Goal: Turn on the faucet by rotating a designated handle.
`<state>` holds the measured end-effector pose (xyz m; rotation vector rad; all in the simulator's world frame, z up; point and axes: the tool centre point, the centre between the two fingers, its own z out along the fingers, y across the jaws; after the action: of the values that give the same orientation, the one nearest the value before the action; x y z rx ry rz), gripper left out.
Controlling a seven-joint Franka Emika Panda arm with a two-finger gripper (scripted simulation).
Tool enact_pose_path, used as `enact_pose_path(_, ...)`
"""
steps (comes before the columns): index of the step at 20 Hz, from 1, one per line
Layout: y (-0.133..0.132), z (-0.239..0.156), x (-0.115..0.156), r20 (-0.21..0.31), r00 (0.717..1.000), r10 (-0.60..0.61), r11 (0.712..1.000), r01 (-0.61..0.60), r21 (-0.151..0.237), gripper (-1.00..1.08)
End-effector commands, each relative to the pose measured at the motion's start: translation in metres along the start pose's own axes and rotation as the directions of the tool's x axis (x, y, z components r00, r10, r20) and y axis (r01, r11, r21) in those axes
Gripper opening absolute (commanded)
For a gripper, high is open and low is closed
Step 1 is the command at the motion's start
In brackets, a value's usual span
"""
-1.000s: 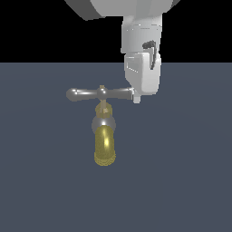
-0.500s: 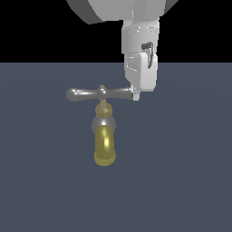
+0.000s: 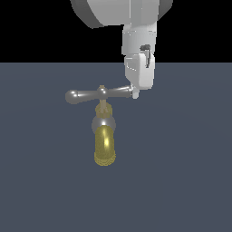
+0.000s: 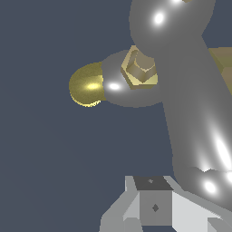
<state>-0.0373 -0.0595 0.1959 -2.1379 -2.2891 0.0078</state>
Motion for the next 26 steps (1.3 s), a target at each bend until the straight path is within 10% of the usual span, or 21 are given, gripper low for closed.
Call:
enact_pose_path(1,0.012,-0.002,-0.001,0.004,1.000,-0.002,1.000,0.002,-0.010,-1.00)
enact_pose_path(26,0.078,-0.001,0.028,0.003,1.000,0.003,1.000,-0.003,-0.007,-1.00)
